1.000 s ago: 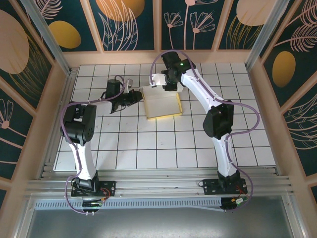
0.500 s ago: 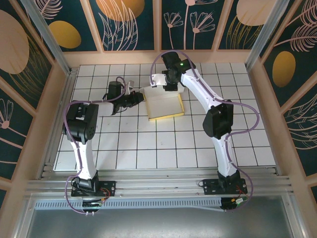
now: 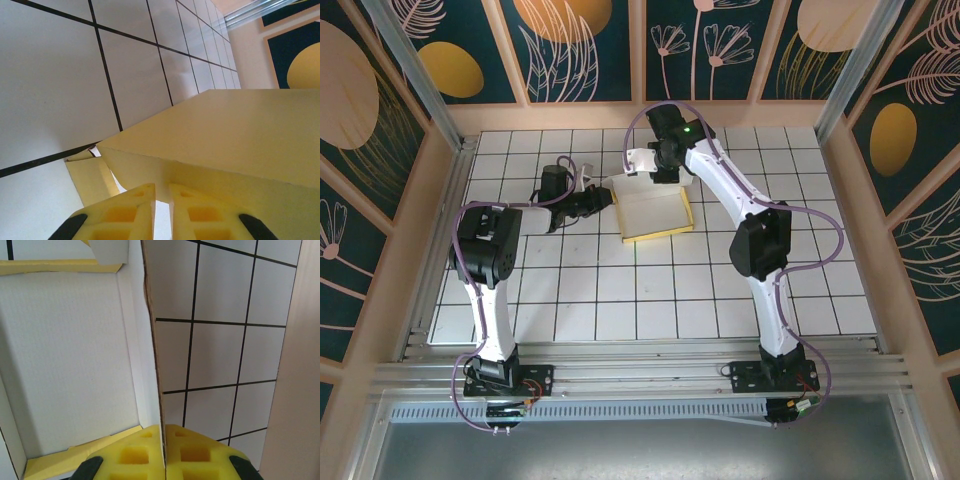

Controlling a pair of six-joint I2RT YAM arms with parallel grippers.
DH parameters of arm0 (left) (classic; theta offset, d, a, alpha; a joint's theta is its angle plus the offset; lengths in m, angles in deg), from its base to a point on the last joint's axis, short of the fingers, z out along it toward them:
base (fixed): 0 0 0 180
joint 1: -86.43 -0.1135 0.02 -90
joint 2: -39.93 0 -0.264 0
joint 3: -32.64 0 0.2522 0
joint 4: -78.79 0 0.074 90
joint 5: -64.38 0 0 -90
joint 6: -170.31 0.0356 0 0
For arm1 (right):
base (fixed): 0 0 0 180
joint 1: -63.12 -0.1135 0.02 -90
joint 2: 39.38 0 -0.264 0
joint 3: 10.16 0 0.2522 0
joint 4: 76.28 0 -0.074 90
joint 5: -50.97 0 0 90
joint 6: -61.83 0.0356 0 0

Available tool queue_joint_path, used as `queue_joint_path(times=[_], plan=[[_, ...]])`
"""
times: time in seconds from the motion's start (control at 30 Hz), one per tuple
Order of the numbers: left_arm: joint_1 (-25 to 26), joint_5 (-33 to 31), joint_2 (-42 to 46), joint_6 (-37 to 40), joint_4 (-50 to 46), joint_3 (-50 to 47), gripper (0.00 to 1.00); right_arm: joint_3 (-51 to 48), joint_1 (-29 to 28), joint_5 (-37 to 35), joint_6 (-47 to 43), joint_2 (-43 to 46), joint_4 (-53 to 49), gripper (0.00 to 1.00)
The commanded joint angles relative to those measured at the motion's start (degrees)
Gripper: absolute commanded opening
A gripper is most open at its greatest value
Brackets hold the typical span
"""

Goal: Fold the paper box

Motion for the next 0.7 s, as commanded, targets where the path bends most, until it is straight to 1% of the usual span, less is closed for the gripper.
queue_joint_path(times=[0.0, 0.33, 0.67], plan=[[2.4, 4.3, -1.0, 1.8, -2.2, -0.3, 0.17, -0.2, -0.9, 2.7, 1.8, -0.1, 2.8, 0.01], [2.9, 5.4, -4.0, 0.1, -2.1, 5.0, 0.18, 0.0, -1.0, 3.0, 2.1, 0.2, 2.8, 0.01], [3.2, 5.7, -4.3, 1.7, -3.2, 1.8, 0.17, -1.6, -1.2, 2.1, 3.8, 0.7, 3.7, 0.0]])
